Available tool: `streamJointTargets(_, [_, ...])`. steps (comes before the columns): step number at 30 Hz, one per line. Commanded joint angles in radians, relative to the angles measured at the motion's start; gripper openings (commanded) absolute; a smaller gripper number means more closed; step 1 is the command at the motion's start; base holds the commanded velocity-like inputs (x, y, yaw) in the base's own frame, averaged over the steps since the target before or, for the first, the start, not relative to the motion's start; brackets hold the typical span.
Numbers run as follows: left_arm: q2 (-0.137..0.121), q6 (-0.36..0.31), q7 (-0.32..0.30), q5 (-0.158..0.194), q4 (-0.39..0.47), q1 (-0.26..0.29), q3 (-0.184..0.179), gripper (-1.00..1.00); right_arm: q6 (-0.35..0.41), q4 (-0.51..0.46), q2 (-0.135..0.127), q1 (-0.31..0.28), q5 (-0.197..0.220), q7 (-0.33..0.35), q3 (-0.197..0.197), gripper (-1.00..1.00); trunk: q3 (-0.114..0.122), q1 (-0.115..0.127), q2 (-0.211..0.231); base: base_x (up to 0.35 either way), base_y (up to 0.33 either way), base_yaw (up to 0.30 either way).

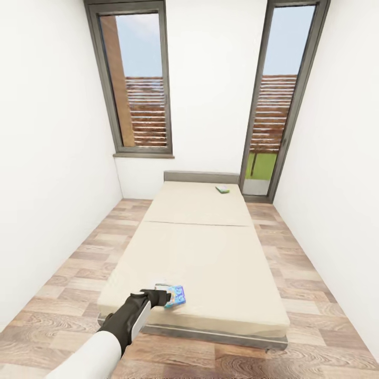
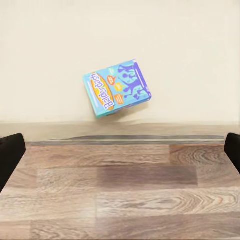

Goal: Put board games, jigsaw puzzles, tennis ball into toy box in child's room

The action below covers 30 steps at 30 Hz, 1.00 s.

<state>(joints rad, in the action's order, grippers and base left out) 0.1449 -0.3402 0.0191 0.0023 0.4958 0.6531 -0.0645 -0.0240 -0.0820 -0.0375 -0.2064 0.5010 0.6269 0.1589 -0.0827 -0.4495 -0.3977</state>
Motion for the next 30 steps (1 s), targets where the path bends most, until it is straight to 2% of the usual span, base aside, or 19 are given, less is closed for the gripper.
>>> streamJointTargets(1, [-0.005, -0.007, 0.001, 0.001, 0.008, 0.000, -0.003, 1.00, -0.010, -0.001, -0.001, -0.001, 0.009, 0.006, 0.009, 1.00, -0.004, -0.001, -0.002, 0.000, 0.000, 0.000])
streamJointTargets(7, [-0.026, -0.035, -0.003, 0.001, 0.090, 0.000, -0.003, 1.00, -0.059, -0.004, -0.004, -0.003, 0.014, 0.018, 0.011, 1.00, -0.014, -0.001, -0.002, 0.000, 0.000, 0.000])
streamJointTargets(13, [-0.030, -0.114, -0.005, 0.003, 0.168, 0.000, -0.003, 1.00, -0.064, -0.003, -0.006, -0.004, 0.015, 0.018, 0.010, 1.00, -0.024, -0.001, -0.002, 0.000, 0.000, 0.000])
streamJointTargets(30, [-0.024, -0.134, 0.001, 0.001, 0.188, 0.000, -0.013, 1.00, -0.068, -0.001, -0.008, -0.004, 0.016, 0.019, 0.010, 1.00, -0.052, -0.001, -0.002, 0.068, 0.000, 0.000])
